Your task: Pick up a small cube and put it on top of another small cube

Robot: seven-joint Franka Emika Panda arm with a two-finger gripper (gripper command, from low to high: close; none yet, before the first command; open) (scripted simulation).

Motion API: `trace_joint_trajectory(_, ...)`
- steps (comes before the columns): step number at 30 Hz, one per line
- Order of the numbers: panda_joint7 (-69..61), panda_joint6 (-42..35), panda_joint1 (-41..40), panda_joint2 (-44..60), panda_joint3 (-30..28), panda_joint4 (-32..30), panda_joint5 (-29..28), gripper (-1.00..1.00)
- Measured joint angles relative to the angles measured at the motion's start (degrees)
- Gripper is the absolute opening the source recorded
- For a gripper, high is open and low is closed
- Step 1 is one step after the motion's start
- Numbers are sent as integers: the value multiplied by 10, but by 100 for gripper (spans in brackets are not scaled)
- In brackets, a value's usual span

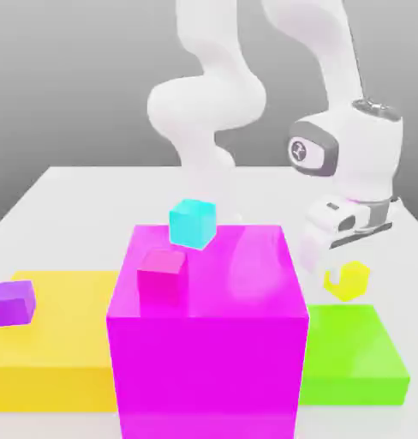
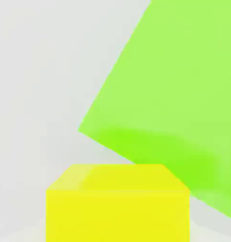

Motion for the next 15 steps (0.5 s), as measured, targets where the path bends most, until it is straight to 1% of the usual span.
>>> trace_joint_trajectory(6, -127, -139, -65, -48, -85, 123, -5, -100)
trace_joint_trajectory(15, -218, -363, -178, -113, -201, 267, -51, -100)
